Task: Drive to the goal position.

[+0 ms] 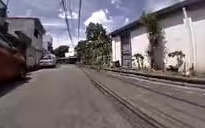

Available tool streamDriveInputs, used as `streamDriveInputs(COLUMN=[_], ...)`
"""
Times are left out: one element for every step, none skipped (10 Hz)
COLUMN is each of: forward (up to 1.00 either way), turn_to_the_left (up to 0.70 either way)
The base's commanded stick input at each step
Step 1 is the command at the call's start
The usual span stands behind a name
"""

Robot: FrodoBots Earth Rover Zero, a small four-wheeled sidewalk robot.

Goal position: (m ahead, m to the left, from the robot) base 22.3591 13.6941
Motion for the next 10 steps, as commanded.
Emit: streamDriveInputs(forward=[0.7,0.7,0.7,0.7,0.7,0.7,0.7,0.7,0.7,0.7], turn_to_the_left=[-0.2,-0.2,-0.2,0.07,0.16,0.16,0.16,0.16,0.16,0.16])
